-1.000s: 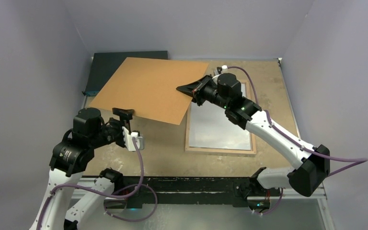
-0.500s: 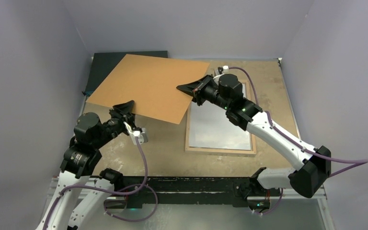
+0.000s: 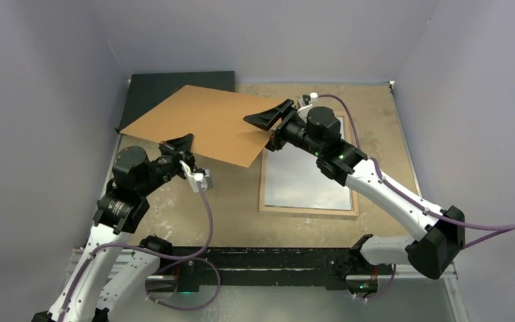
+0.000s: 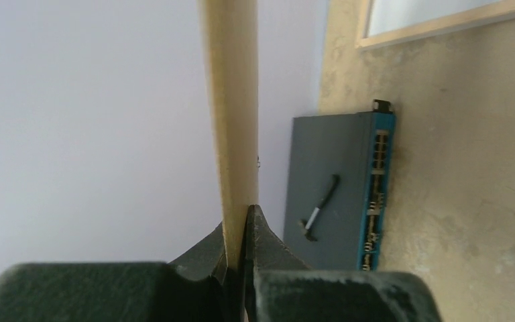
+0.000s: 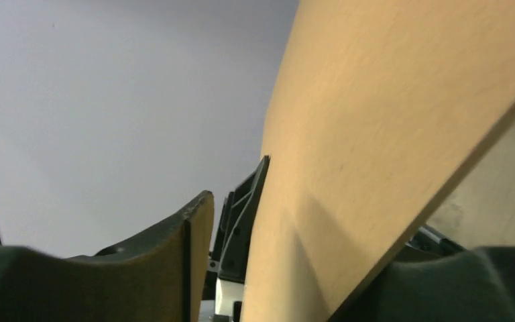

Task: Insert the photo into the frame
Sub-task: Turn over the photo frame item.

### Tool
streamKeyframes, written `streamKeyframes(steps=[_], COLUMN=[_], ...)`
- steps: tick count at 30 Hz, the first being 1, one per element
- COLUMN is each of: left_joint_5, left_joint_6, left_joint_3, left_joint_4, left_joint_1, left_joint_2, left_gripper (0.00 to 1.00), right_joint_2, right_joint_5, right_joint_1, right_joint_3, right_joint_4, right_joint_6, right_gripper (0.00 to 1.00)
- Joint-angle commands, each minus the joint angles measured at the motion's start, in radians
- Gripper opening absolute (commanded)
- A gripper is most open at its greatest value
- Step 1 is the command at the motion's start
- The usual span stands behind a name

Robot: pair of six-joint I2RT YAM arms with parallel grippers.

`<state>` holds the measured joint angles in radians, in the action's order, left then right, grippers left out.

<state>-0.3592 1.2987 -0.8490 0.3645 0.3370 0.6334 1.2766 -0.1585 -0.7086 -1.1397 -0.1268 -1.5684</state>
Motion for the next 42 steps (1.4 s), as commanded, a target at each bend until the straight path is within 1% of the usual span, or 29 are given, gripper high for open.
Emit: streamKeyframes(steps=[1, 3, 4, 7, 9, 11, 12, 16, 18, 20, 22, 25, 28, 30, 32, 33, 37, 42], left_joint_5=[-0.038, -0.043, -0.042, -0.033, -0.027, -0.009, 0.002, 0.008, -0.023, -0.047, -0.056, -0.078, -0.101, -0.131, -0.165, -0.178, -0.207, -0.224], left_joint_6=[0.005, -0.014, -0.034, -0.113, -0.194, -0.311, -0.365, -0.6, -0.683, -0.759, -0.804, -0.843, -0.947, -1.035, -1.126, -1.171, -1.304, -1.43], left_joint_3=[-0.124, -0.172, -0.199, -0.31, -0.4, -0.508, -0.57, -0.796, -0.904, -0.992, -1.048, -1.085, -1.15, -1.193, -1.208, -1.206, -1.193, -1.167], left_joint_4=[-0.024, -0.008, 0.001, 0.042, 0.073, 0.092, 0.107, 0.156, 0.219, 0.269, 0.305, 0.355, 0.392, 0.406, 0.396, 0.39, 0.352, 0.283], left_joint_1=[0.005, 0.005, 0.005, 0.005, 0.005, 0.005, 0.004, 0.005, 0.005, 0.005, 0.005, 0.005, 0.004, 0.005, 0.005, 0.005, 0.005, 0.005], left_joint_2=[0.057, 0.09, 0.11, 0.199, 0.269, 0.341, 0.381, 0.507, 0.558, 0.598, 0.62, 0.629, 0.644, 0.66, 0.659, 0.657, 0.652, 0.652], left_gripper=[0.0, 0.0, 0.0, 0.0, 0.0, 0.0, 0.0, 0.0, 0.0, 0.0, 0.0, 0.0, 0.0, 0.0, 0.0, 0.0, 0.0, 0.0], right_joint_2=[-0.061, -0.077, -0.091, -0.141, -0.176, -0.213, -0.242, -0.332, -0.36, -0.364, -0.358, -0.352, -0.327, -0.279, -0.242, -0.229, -0.183, -0.113], right_joint_5=[-0.097, -0.106, -0.118, -0.162, -0.183, -0.179, -0.193, -0.17, -0.137, -0.109, -0.092, -0.067, -0.083, -0.085, -0.101, -0.146, -0.296, -0.346], right_joint_1=[-0.003, 0.015, 0.031, 0.083, 0.106, 0.115, 0.116, 0.118, 0.118, 0.118, 0.118, 0.117, 0.118, 0.119, 0.126, 0.141, 0.176, 0.2], right_joint_3=[-0.019, -0.04, -0.045, -0.045, -0.045, -0.043, -0.033, 0.034, 0.048, 0.027, 0.002, -0.016, 0.002, 0.017, 0.052, 0.081, 0.196, 0.34], right_joint_4=[-0.051, -0.01, 0.0, 0.009, 0.031, 0.069, 0.058, 0.022, 0.012, 0.03, 0.051, 0.041, -0.023, -0.062, -0.14, -0.203, -0.477, -0.744], right_joint_6=[0.124, 0.216, 0.26, 0.395, 0.492, 0.578, 0.625, 0.744, 0.816, 0.881, 0.928, 1.004, 1.084, 1.147, 1.2, 1.205, 1.134, 0.997], right_gripper=[0.73, 0.96, 0.98, 0.99, 0.99, 0.99, 0.99, 0.99, 0.99, 0.99, 0.99, 0.99, 0.99, 0.99, 0.99, 0.99, 0.99, 0.99])
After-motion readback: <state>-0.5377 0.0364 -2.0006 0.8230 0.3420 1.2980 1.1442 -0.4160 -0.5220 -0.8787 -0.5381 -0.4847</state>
